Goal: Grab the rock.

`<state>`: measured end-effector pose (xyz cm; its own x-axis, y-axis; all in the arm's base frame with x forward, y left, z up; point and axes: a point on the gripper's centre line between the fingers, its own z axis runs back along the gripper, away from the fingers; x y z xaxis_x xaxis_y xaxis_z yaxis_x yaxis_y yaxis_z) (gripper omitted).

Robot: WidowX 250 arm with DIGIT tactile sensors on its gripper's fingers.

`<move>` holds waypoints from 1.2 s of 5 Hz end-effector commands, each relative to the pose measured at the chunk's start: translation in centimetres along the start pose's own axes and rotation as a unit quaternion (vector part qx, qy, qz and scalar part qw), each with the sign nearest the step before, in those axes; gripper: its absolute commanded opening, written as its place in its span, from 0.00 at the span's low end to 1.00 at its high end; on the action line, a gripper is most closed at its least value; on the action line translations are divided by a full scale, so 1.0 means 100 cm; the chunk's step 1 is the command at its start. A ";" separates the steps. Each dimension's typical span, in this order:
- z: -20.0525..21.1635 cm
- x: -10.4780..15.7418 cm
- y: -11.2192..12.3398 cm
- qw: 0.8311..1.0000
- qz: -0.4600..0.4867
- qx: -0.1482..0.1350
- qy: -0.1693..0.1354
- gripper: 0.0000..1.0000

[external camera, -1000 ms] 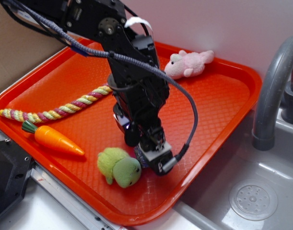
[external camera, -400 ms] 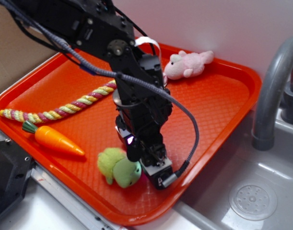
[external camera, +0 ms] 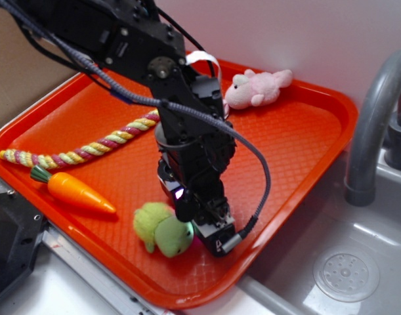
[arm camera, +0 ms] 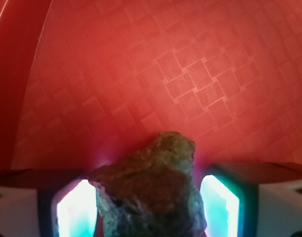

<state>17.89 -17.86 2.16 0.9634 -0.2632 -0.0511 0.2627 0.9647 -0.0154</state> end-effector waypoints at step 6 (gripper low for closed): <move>0.163 -0.014 0.103 0.971 0.212 -0.008 -0.113 0.00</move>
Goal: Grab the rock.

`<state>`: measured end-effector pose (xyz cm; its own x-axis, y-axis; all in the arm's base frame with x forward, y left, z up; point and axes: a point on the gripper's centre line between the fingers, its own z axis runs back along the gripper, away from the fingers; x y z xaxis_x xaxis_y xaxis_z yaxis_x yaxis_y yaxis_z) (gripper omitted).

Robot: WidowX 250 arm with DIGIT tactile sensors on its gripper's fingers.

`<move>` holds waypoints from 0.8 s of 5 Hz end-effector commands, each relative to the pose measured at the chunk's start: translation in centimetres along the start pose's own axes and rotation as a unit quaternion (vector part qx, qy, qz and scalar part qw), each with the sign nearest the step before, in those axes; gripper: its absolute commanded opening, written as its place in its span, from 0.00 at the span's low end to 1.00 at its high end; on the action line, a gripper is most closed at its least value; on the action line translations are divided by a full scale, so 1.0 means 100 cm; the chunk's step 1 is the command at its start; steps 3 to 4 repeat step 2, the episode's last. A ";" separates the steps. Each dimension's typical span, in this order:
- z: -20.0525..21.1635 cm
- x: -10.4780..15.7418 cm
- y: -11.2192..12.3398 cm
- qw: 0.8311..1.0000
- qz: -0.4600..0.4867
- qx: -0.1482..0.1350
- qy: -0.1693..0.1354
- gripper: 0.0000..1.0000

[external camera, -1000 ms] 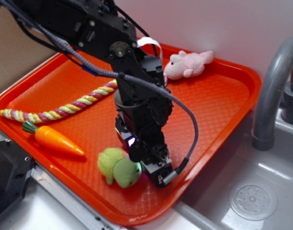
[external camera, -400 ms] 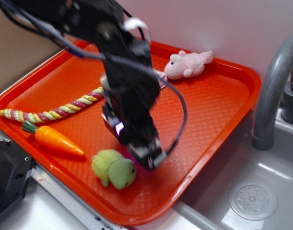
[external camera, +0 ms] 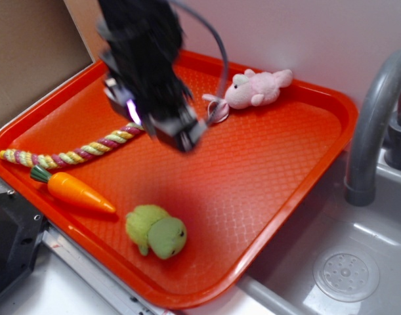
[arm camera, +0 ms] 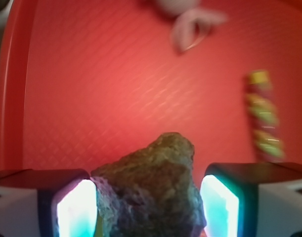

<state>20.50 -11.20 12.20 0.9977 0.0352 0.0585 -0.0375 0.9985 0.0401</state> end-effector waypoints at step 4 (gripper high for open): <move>0.083 -0.001 0.055 0.993 0.095 -0.017 -0.074 0.00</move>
